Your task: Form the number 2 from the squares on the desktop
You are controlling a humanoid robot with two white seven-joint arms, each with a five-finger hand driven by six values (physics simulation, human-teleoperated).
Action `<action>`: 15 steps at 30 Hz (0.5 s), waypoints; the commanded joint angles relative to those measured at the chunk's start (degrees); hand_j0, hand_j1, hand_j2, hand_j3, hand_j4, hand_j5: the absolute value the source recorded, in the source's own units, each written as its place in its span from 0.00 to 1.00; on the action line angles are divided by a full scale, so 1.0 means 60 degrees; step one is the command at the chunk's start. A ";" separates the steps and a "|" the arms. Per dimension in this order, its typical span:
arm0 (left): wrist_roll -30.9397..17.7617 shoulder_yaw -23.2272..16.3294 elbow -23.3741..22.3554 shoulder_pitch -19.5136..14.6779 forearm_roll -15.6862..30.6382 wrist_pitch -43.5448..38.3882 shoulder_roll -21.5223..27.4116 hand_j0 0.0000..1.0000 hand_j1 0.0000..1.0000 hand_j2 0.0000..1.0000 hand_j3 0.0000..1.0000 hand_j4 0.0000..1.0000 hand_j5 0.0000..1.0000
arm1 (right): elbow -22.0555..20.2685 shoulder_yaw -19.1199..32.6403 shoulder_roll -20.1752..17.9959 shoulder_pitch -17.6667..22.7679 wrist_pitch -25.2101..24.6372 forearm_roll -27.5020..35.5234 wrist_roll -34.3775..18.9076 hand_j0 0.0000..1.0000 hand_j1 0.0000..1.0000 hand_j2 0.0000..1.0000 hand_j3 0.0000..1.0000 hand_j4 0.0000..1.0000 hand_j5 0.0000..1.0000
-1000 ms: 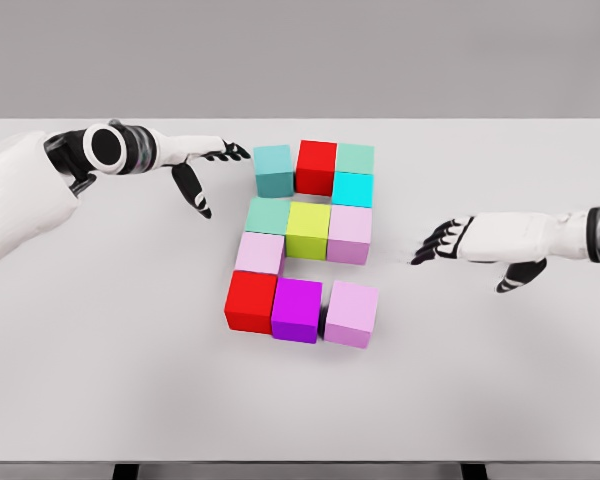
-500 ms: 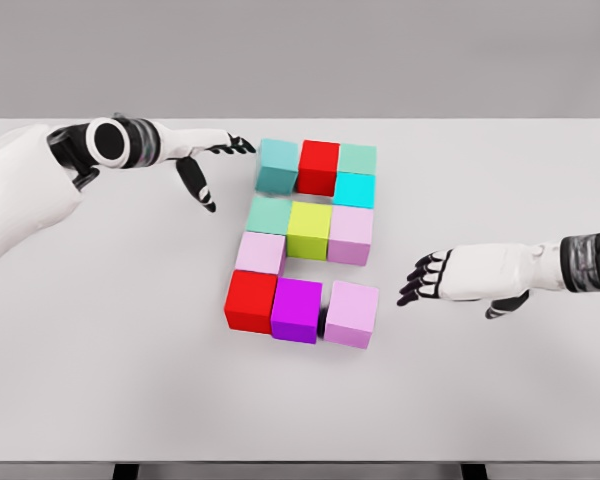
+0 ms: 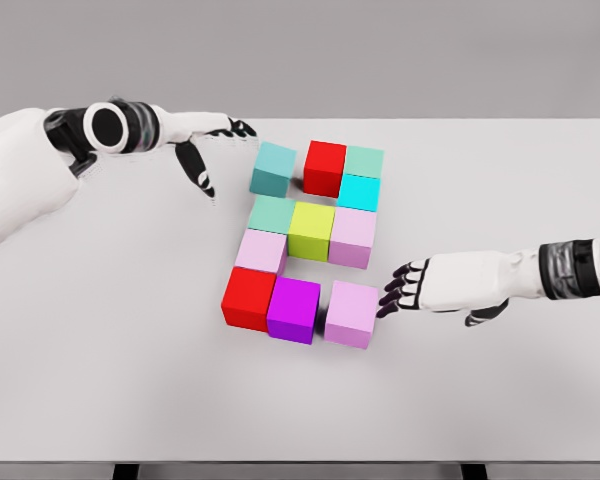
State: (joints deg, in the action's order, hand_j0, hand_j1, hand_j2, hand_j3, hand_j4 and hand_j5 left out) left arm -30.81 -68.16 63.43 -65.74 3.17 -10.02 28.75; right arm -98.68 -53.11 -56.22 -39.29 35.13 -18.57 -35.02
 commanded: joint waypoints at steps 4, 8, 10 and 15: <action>-0.0698 0.1017 0.0415 -0.0029 0.0116 0.0205 0.0409 1.00 1.00 1.00 1.00 1.00 1.00 | -0.0209 0.0003 0.0024 -0.0014 -0.0022 0.0049 0.0003 1.00 1.00 1.00 1.00 1.00 1.00; -0.0698 0.1340 -0.0536 -0.0073 0.0102 0.0015 -0.0382 1.00 1.00 1.00 1.00 1.00 1.00 | -0.0268 -0.0011 0.0098 -0.0015 -0.0022 0.0049 0.0003 1.00 1.00 1.00 1.00 1.00 1.00; -0.0698 0.1501 -0.0947 -0.0103 -0.0015 0.0029 -0.0689 1.00 1.00 1.00 1.00 1.00 1.00 | -0.0282 -0.0011 0.0142 -0.0015 -0.0022 0.0049 0.0003 1.00 1.00 1.00 1.00 1.00 1.00; -0.0698 0.1618 -0.1313 0.0000 -0.0015 0.0044 -0.1334 1.00 1.00 1.00 1.00 1.00 1.00 | -0.0282 0.0003 0.0171 -0.0029 -0.0022 0.0049 0.0003 1.00 1.00 1.00 1.00 1.00 1.00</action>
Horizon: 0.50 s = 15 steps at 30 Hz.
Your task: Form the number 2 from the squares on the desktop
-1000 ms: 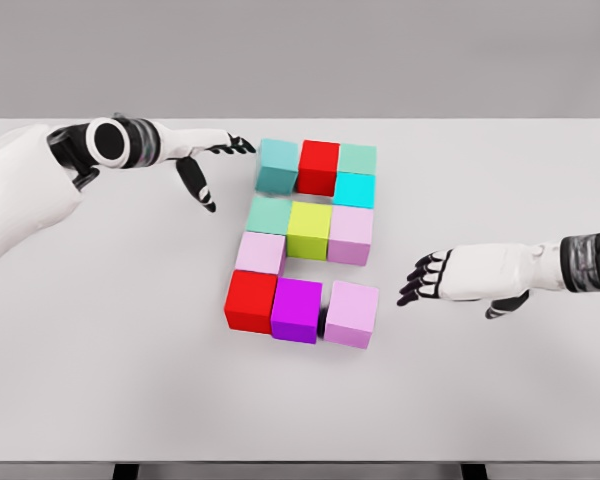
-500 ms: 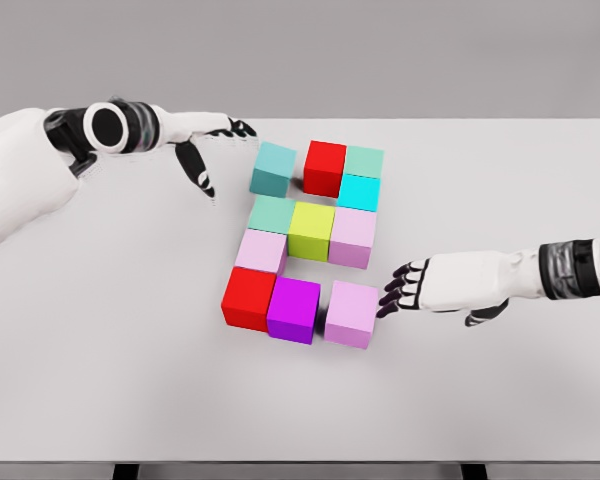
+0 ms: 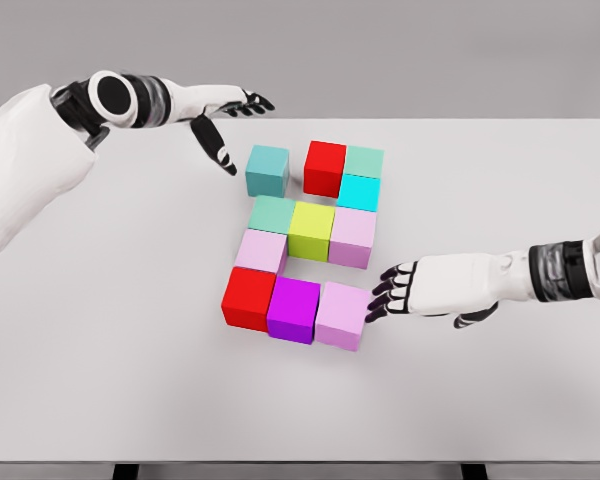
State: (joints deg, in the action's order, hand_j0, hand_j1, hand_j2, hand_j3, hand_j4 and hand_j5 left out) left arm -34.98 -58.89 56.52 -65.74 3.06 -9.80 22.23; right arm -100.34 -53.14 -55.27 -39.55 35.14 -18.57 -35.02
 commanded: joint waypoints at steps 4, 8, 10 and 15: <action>0.0014 0.0074 -0.0177 0.0029 0.0003 0.0021 -0.0247 1.00 1.00 1.00 1.00 1.00 1.00 | -0.0019 0.0008 0.0057 -0.0015 -0.0023 0.0063 0.0003 1.00 1.00 1.00 1.00 1.00 1.00; 0.0249 0.0059 -0.0309 0.0103 -0.0011 0.0022 -0.0379 1.00 1.00 1.00 1.00 1.00 1.00 | -0.0019 0.0008 0.0086 -0.0029 -0.0023 0.0078 0.0003 1.00 1.00 1.00 1.00 1.00 1.00; 0.0482 0.0030 -0.0557 0.0132 -0.0040 0.0022 -0.0555 1.00 1.00 1.00 1.00 1.00 1.00 | -0.0019 0.0008 0.0115 -0.0015 -0.0023 0.0078 0.0003 1.00 1.00 1.00 1.00 1.00 1.00; -0.0003 0.0015 0.0964 -0.0073 -0.0084 0.0124 0.1245 1.00 1.00 1.00 1.00 1.00 1.00 | 0.0010 0.0008 0.0101 -0.0029 -0.0023 0.0078 0.0003 1.00 1.00 1.00 1.00 1.00 1.00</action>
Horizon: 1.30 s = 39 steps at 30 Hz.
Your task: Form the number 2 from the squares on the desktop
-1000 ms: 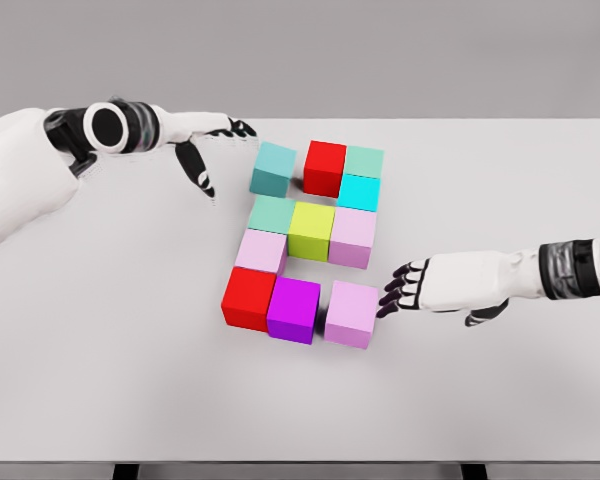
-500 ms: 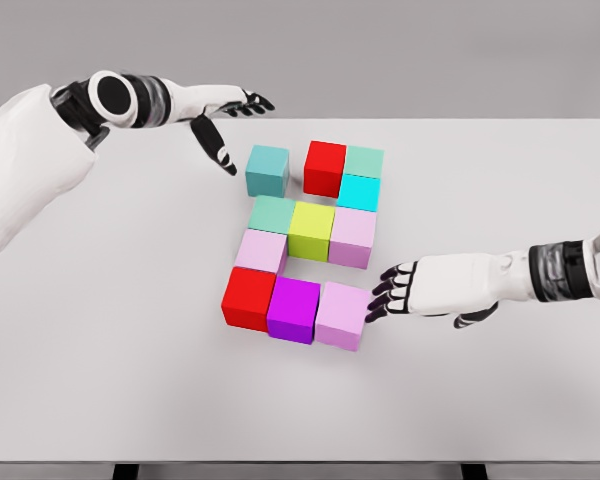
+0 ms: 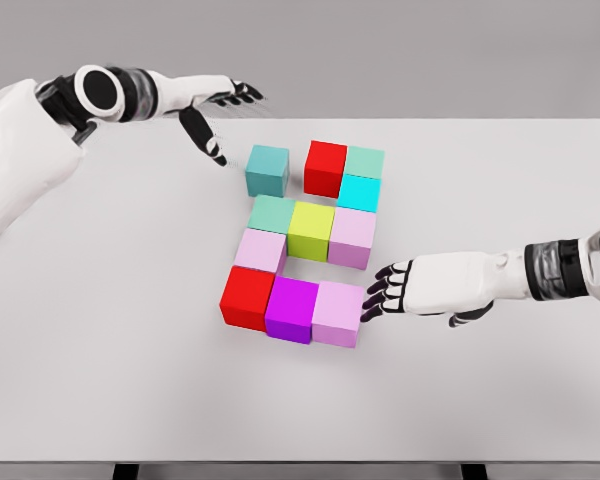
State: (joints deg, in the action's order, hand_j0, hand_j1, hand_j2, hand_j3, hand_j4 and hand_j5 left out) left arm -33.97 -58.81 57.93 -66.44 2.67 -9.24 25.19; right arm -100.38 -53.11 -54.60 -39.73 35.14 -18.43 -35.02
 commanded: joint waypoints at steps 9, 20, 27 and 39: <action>-0.0172 -0.0965 0.2226 0.0454 0.0052 0.1027 0.2160 1.00 1.00 1.00 1.00 1.00 1.00 | 0.0133 0.0092 -0.0099 0.0000 -0.0024 0.0053 0.0004 1.00 1.00 1.00 1.00 1.00 1.00; -0.0172 -0.0423 -0.0016 0.0176 -0.0929 -0.0658 -0.0638 1.00 1.00 1.00 1.00 1.00 1.00 | 0.0513 0.0371 -0.0260 0.0073 -0.0024 0.0068 0.0004 1.00 1.00 1.00 1.00 1.00 1.00; -0.0126 -0.0453 -0.1056 0.0161 -0.0944 -0.0643 -0.1488 0.99 0.99 0.99 0.99 0.99 0.99 | 0.0601 0.0459 -0.0260 0.0073 -0.0024 0.0083 0.0004 1.00 1.00 1.00 1.00 1.00 1.00; 0.0168 -0.0452 -0.1408 0.0190 -0.1149 -0.0629 -0.1693 0.99 0.99 0.99 0.99 0.99 0.99 | 0.0601 0.0459 -0.0260 0.0073 -0.0024 0.0083 0.0004 1.00 1.00 1.00 1.00 1.00 1.00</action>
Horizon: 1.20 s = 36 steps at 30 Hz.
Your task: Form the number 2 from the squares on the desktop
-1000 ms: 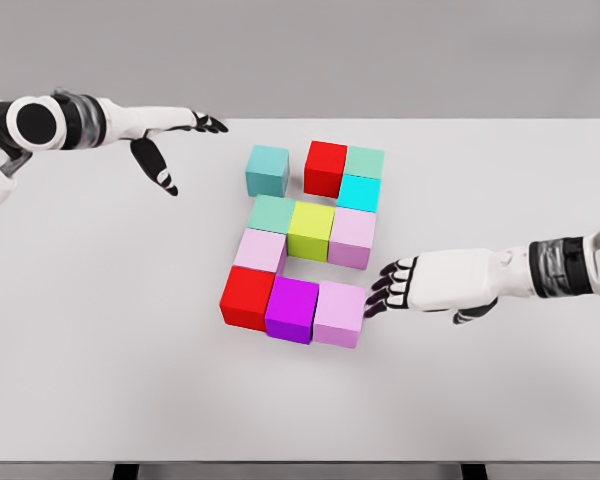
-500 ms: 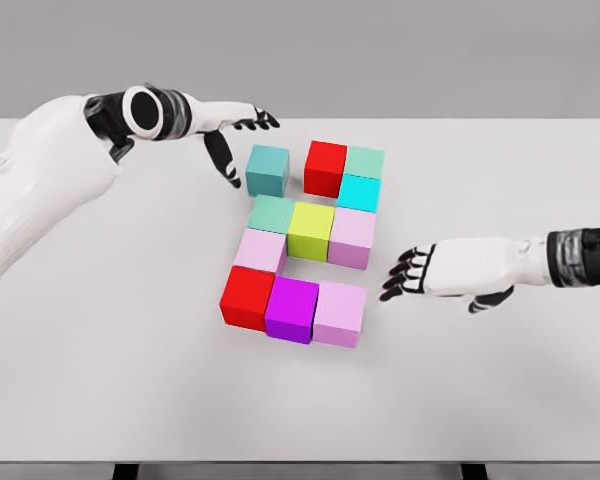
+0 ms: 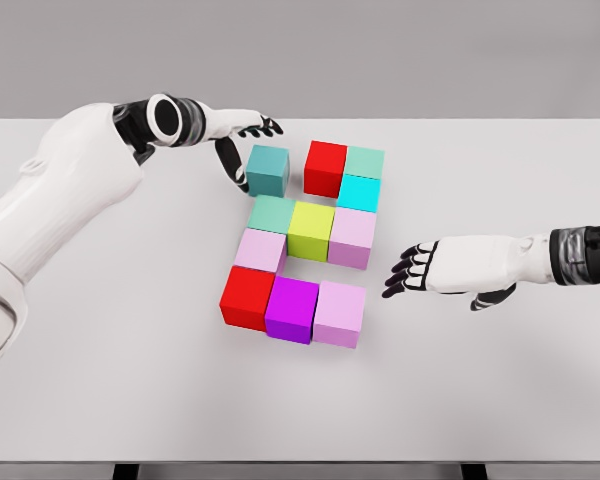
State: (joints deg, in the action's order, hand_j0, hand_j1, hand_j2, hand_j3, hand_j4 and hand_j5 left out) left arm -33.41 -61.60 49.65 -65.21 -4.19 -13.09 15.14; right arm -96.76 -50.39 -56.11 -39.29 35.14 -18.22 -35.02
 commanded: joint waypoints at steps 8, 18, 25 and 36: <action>0.0177 -0.0002 -0.0949 0.0015 -0.0077 0.0130 -0.0633 0.99 0.99 0.99 0.99 0.99 0.99 | -0.0001 -0.0009 -0.0009 0.0000 -0.0023 0.0049 0.0003 1.00 1.00 1.00 1.00 1.00 1.00; 0.0397 0.0013 -0.1317 -0.0014 -0.0414 0.0130 -0.0853 0.91 0.91 0.91 0.91 0.91 0.91 | 0.0072 0.0005 -0.0009 0.0000 -0.0023 0.0034 0.0003 1.00 1.00 1.00 1.00 1.00 1.00; 0.0675 0.0028 -0.1332 0.0029 -0.0327 0.0130 -0.0868 0.71 0.71 0.71 0.71 0.71 0.71 | 0.0072 0.0005 0.0006 0.0000 -0.0023 0.0034 0.0003 1.00 1.00 1.00 1.00 1.00 1.00; 0.0734 0.0071 -0.1332 0.0015 -0.0268 0.0116 -0.0927 0.58 0.58 0.58 0.58 0.58 0.58 | 0.0072 0.0005 0.0006 0.0000 -0.0023 0.0034 0.0003 1.00 1.00 1.00 1.00 1.00 1.00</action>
State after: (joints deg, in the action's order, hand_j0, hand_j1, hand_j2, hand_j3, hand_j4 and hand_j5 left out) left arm -29.09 -61.35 41.66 -65.13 -5.85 -12.44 9.73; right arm -96.30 -50.39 -56.02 -39.29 35.14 -18.31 -35.02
